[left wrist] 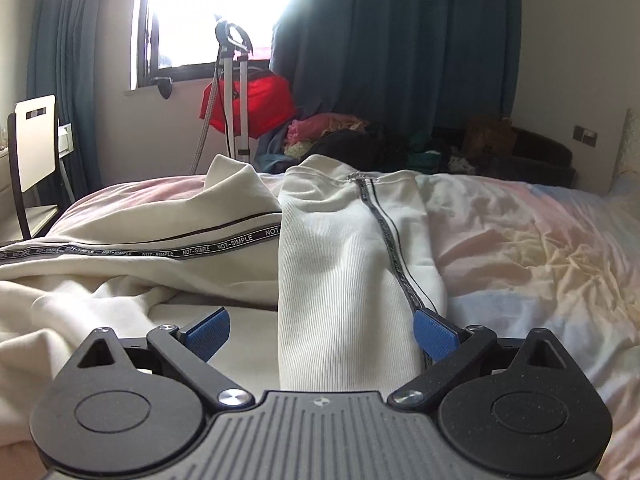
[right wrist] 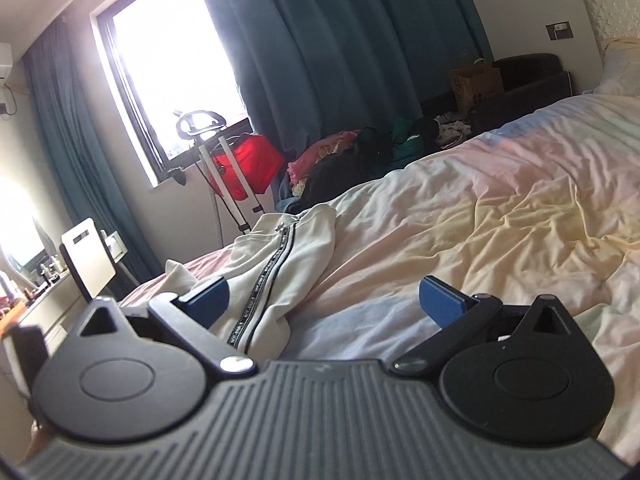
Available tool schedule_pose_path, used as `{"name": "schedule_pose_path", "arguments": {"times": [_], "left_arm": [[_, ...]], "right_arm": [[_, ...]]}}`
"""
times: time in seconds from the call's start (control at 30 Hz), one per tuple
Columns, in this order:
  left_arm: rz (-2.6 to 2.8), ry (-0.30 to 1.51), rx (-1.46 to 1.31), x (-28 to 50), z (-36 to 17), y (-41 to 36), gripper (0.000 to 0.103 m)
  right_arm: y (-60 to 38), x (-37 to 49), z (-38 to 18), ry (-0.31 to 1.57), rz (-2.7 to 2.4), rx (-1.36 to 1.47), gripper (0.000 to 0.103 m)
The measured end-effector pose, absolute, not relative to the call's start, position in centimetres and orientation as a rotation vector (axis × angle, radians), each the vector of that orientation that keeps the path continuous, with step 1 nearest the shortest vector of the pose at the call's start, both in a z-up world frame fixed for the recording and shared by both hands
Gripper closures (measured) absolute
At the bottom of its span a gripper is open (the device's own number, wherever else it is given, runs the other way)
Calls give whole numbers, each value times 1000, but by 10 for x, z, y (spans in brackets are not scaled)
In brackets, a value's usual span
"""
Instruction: Fold clothes
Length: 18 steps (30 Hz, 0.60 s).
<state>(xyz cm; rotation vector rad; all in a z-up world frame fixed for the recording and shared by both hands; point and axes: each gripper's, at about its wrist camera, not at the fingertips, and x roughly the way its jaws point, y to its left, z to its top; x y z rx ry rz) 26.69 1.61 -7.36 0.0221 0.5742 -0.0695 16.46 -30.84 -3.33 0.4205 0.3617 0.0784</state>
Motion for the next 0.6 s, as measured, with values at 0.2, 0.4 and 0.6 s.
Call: {"name": "schedule_pose_path", "arguments": {"times": [0.2, 0.4, 0.6], "left_arm": [[-47, 705, -76, 357, -96, 1, 16], [-123, 664, -51, 353, -94, -17, 69], [-239, 561, 12, 313, -79, -45, 95]], "right_arm": [[-299, 179, -42, 383, 93, 379, 0], [-291, 184, -48, 365, 97, 319, 0], [-311, 181, -47, 320, 60, 391, 0]]}}
